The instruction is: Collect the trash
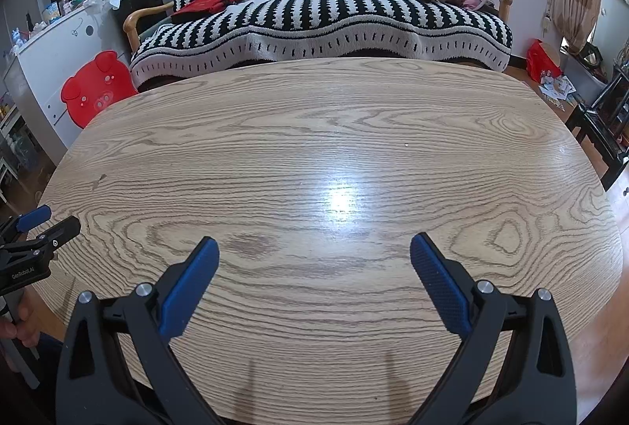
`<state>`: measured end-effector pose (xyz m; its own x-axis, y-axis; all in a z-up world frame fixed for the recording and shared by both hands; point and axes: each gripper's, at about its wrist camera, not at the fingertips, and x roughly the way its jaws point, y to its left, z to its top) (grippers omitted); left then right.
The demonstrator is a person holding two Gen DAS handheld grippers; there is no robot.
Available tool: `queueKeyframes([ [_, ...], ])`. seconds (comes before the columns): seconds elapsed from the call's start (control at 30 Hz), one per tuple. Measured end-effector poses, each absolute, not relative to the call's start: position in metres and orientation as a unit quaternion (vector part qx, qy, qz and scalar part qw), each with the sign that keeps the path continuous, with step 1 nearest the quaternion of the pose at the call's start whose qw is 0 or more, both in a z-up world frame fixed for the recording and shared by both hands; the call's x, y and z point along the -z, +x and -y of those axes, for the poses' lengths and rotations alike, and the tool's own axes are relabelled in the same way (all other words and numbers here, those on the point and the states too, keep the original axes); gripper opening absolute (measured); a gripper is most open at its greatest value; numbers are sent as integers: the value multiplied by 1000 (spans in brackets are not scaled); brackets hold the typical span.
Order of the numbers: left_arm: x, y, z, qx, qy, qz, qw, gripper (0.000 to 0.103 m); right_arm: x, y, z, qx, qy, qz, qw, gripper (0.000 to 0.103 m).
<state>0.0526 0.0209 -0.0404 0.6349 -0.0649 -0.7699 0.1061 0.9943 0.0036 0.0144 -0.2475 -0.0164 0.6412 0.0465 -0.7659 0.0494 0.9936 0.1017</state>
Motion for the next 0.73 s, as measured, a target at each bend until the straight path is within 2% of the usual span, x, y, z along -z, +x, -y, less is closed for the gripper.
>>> queueKeyframes([
  [0.73, 41, 57, -20, 52, 23, -430, 901, 96, 17, 14, 252, 0, 56, -424, 904, 94],
])
